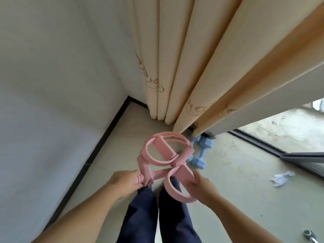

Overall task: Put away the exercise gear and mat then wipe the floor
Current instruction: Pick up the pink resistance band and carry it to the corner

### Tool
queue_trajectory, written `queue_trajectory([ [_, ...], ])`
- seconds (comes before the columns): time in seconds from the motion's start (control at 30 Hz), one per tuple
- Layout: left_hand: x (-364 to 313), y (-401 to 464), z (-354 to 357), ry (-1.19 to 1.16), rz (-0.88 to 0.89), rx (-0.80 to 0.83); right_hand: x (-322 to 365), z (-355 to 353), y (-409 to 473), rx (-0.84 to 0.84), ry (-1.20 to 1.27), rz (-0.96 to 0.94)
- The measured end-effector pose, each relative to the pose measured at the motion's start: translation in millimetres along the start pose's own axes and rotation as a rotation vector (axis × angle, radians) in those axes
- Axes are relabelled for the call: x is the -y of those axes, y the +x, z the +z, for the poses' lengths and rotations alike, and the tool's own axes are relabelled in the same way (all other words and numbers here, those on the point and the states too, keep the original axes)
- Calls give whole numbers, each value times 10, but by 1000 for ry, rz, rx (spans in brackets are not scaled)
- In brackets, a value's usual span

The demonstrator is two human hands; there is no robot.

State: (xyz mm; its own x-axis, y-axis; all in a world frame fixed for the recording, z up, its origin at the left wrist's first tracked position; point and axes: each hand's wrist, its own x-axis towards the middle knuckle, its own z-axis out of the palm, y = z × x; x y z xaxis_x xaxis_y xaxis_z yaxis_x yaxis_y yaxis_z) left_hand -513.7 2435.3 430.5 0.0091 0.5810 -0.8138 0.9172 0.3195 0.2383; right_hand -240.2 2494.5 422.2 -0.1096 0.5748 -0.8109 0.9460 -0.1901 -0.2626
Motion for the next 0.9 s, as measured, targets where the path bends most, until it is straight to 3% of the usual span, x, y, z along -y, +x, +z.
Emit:
queue_trajectory([
  [0.3,535,2656,958,35,7,-35,-314,851,2688,22,-109,-12],
  [0.67,793,5357,1611,4,98,-234,-873,1593,5129,-254,-67,-68],
  [0.8,808,5940,1872,247,160,-423,-958,1876,5598,-391,-204,-105],
  [0.9,844,6118,2051,356,186,-474,-989,1956,5671,-382,-241,-87],
])
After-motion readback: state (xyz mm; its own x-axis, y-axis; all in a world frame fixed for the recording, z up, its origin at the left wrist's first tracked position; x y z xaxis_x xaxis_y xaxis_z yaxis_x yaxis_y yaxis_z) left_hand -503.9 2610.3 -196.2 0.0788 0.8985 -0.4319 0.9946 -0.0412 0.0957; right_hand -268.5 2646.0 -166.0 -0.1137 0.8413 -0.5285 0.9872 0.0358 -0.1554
